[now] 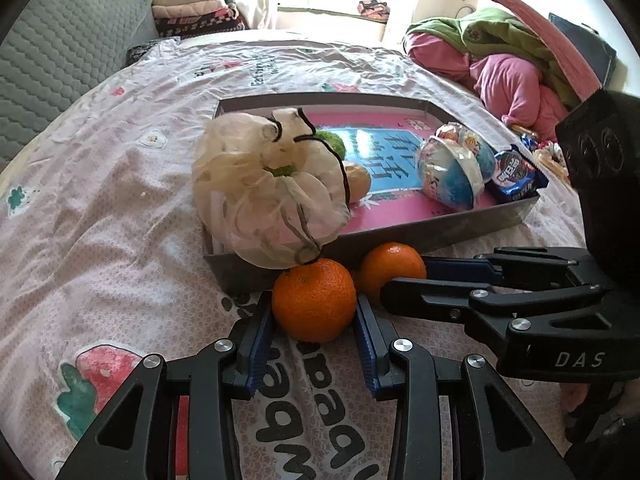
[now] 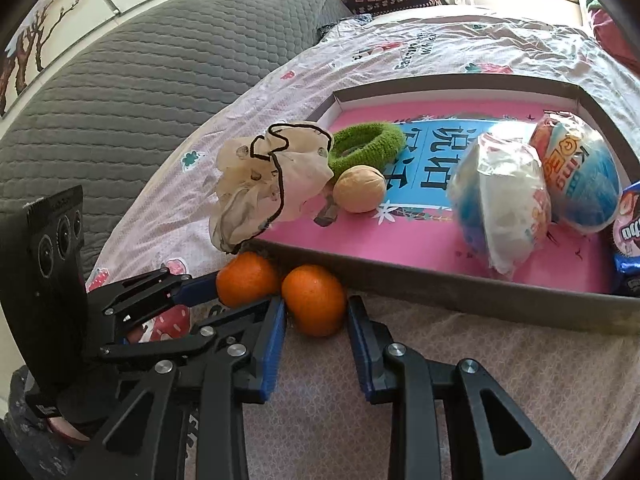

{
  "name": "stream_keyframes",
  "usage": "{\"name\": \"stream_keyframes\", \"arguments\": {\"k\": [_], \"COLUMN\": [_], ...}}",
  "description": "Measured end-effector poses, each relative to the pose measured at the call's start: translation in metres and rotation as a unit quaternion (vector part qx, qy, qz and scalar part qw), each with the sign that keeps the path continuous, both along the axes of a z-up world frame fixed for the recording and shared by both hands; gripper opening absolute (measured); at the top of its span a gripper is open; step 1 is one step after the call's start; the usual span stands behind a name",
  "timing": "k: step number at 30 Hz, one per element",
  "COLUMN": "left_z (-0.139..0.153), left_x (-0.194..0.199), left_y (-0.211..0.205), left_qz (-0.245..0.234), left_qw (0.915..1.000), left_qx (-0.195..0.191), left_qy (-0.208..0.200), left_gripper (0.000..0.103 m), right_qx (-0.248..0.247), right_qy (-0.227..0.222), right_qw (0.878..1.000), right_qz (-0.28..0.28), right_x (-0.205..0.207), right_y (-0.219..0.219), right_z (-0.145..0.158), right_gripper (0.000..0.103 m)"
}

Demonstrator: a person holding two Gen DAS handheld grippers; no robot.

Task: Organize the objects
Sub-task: 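Close the left tool on one orange while the right closes on the other orange, then lift the orange with the left tool while the right lifts its orange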

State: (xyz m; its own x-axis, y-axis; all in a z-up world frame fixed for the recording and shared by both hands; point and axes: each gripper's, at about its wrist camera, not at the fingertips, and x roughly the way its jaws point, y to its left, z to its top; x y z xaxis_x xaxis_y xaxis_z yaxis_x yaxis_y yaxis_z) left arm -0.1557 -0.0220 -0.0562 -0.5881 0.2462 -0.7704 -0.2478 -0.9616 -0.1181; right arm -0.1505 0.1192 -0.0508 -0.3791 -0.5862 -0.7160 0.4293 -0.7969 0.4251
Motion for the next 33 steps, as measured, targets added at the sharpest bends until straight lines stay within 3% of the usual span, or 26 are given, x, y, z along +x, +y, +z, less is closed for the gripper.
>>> {"name": "stream_keyframes", "arguments": {"k": [16, 33], "left_z": [0.015, 0.045], "left_x": [0.015, 0.021], "left_y": [0.005, 0.017], "left_qz": [-0.013, -0.022], "left_qw": [0.9997, 0.9977], "left_qx": [0.016, 0.028], "left_qy": [0.012, 0.058], "left_gripper": [0.039, 0.039], "right_qx": [-0.016, -0.028], "right_qy": [0.01, 0.085], "right_qw": [1.0, 0.993], "right_qz": [-0.009, -0.072], "right_x": [0.008, 0.02], "right_y": [0.011, 0.066], "right_z": [0.014, 0.066], "right_gripper": [0.031, 0.031]}}
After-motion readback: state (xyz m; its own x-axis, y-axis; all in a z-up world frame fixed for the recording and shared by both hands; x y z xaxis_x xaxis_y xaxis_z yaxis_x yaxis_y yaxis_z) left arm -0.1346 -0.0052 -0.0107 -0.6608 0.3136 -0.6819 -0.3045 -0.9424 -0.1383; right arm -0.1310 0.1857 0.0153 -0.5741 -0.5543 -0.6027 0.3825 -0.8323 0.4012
